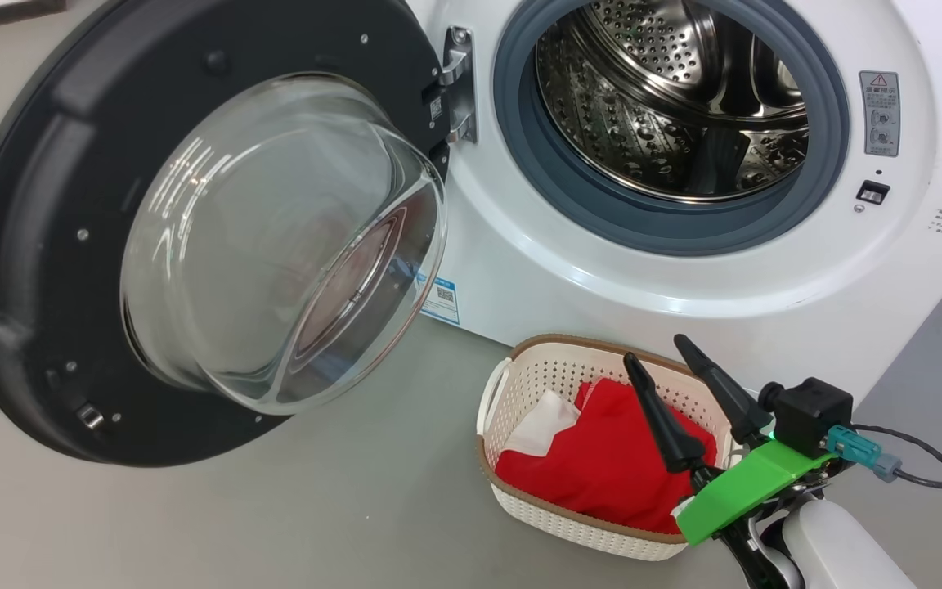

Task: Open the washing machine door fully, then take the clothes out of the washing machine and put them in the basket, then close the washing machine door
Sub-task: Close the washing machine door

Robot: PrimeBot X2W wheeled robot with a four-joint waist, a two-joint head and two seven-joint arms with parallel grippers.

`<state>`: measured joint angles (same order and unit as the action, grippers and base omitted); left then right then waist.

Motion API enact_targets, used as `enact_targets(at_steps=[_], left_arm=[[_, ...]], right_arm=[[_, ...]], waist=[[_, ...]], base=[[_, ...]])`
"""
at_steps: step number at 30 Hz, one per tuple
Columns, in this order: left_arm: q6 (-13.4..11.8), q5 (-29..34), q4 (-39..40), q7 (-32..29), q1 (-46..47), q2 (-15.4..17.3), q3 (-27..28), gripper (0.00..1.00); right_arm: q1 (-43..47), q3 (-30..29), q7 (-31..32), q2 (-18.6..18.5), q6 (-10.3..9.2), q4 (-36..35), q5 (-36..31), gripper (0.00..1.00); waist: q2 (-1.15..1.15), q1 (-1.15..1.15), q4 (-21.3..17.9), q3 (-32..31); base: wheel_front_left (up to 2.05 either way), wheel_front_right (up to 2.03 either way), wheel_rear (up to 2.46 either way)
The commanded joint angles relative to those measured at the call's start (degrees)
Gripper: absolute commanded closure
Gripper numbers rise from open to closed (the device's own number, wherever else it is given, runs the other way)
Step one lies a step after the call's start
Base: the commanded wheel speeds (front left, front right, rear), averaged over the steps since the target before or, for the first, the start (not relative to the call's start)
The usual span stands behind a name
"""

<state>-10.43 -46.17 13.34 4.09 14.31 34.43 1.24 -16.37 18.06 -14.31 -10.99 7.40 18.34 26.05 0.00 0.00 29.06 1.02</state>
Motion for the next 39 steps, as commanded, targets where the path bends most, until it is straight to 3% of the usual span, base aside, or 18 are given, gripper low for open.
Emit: enact_targets(at_steps=[1, 2, 12, 25, 31, 39], left_arm=[[0.63, -1.03, 0.57, -0.53, 3.55, 3.11, 3.25, 1.00], [1.81, -6.64, -2.95, -2.87, 7.30, 3.41, 5.95, 1.00], [4.20, -28.53, -24.92, -14.47, 19.41, 0.70, 12.76, 1.00], [6.55, -36.78, -48.68, -26.66, 26.51, 2.56, 13.12, 1.00], [8.46, -40.30, -54.18, -33.14, 28.23, 1.51, 12.81, 1.00], [9.52, -40.42, -56.02, -36.25, 28.52, 1.07, 11.34, 1.00]], right_arm=[[-0.65, 1.26, -0.69, -0.15, 0.09, -1.31, 1.26, 0.00], [-0.51, 1.21, -0.69, -0.15, 0.09, -1.32, 1.24, 0.00], [0.03, 0.27, -0.69, -0.40, 0.09, -1.74, 0.93, 0.00], [-1.14, 0.22, -0.69, -1.20, 0.09, -1.71, 0.29, 0.00], [-1.33, -0.01, -0.69, -1.07, 0.09, -1.72, 0.08, 0.00], [-1.30, -0.24, -0.69, -0.94, 0.09, -1.66, 0.03, 0.00]], waist=[[0.00, 0.00, -0.04, 0.01], [0.00, 0.00, -0.20, -0.02], [0.00, 0.00, -0.58, 0.37], [0.00, 0.00, -3.74, 2.34], [0.00, 0.00, -4.75, 2.80], [0.00, 0.00, -5.27, 2.65]], base=[[0.00, 0.00, 0.00], [0.00, 0.00, 0.00], [0.00, 0.00, 0.00], [0.00, 0.00, 0.00], [0.00, 0.00, 0.00], [0.00, 0.00, 0.00]])
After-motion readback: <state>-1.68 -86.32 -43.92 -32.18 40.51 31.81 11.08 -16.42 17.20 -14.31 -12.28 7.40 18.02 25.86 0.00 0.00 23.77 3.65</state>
